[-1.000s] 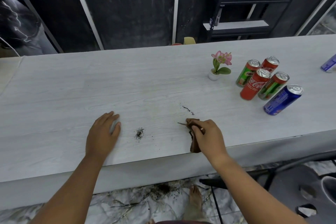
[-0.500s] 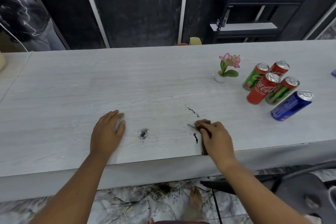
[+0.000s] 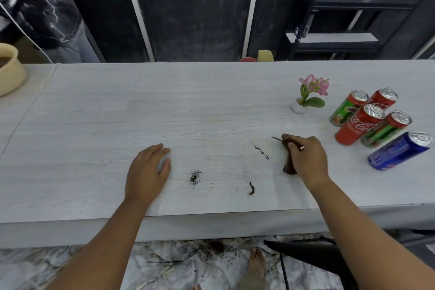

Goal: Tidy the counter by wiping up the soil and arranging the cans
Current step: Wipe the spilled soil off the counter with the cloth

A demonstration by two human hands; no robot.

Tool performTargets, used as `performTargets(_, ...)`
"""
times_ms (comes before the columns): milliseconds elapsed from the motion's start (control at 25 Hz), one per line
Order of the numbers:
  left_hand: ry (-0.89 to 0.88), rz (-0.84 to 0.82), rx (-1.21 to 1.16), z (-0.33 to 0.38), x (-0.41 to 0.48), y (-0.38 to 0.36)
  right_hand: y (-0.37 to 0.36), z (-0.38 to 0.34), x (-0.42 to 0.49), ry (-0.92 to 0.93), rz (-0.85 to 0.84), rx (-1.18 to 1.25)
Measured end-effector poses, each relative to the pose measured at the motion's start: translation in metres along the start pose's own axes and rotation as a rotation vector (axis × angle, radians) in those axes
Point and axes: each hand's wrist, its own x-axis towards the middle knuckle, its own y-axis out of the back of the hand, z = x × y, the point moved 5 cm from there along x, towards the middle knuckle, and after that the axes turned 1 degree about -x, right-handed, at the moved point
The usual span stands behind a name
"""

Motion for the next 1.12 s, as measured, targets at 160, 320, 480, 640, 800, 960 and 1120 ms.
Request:
performTargets(160, -0.008, 0.002, -0.002, 0.004, 0.0, 0.003, -0.037, -0.026, -0.022, 0.099, -0.043, -0.076)
performTargets(320, -0.013, 0.0, -0.007, 0.006, -0.001, 0.005, -0.074, -0.07, -0.058, 0.269, -0.125, -0.001)
performTargets(480, -0.012, 0.007, -0.031, 0.007, -0.001, 0.007, -0.075, -0.095, -0.046, 0.411, -0.204, 0.092)
performTargets(640, 0.005, 0.004, -0.045, 0.01, -0.001, 0.01, -0.046, -0.075, 0.031, 0.252, -0.033, -0.002)
performTargets(800, 0.024, -0.009, -0.053, 0.013, -0.001, 0.013, -0.063, -0.067, 0.027, 0.246, -0.103, -0.126)
performTargets(960, 0.035, -0.013, -0.059, 0.014, 0.0, 0.016, -0.091, -0.1, -0.027, 0.468, -0.185, -0.052)
performTargets(1120, 0.063, -0.044, -0.138, 0.012, -0.003, 0.019, -0.111, -0.125, -0.057, 0.603, -0.395, 0.063)
